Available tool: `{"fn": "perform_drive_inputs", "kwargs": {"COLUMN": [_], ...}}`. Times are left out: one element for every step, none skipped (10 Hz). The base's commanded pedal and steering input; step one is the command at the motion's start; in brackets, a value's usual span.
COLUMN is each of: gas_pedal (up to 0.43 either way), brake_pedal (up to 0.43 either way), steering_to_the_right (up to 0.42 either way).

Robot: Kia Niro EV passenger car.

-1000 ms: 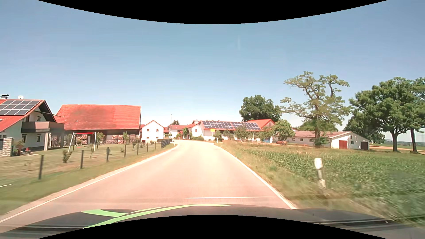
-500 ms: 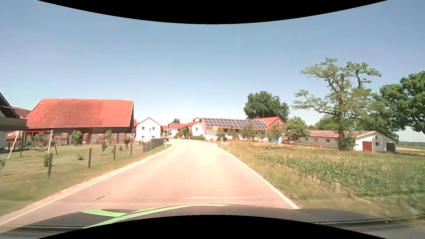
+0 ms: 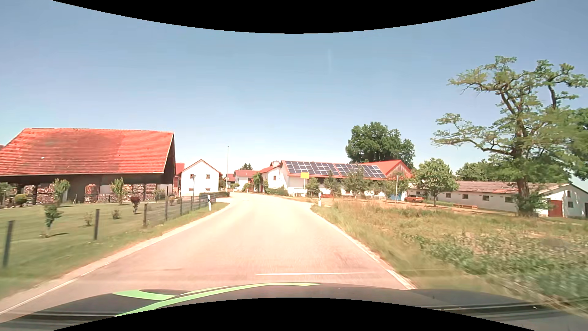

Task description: Follow the waypoints while adhering to traffic rules and regulations

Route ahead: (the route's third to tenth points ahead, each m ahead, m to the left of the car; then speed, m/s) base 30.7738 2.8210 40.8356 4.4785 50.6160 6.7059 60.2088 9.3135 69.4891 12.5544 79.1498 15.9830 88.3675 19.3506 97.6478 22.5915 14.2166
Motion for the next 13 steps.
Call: {"fn": "perform_drive_inputs", "kwargs": {"gas_pedal": [0.000, 0.000, 0.000, 0.000, 0.000, 0.000, 0.000, 0.000, 0.000, 0.000, 0.000, 0.000, 0.000], "brake_pedal": [0.189, 0.189, 0.189, 0.189, 0.183, 0.183, 0.177, 0.171, 0.171, 0.171, 0.171, 0.171, 0.171], "steering_to_the_right": [-0.019, -0.022, -0.024, -0.024, -0.024, -0.024, -0.024, -0.024, -0.024, -0.024, -0.025, -0.025, -0.028]}}
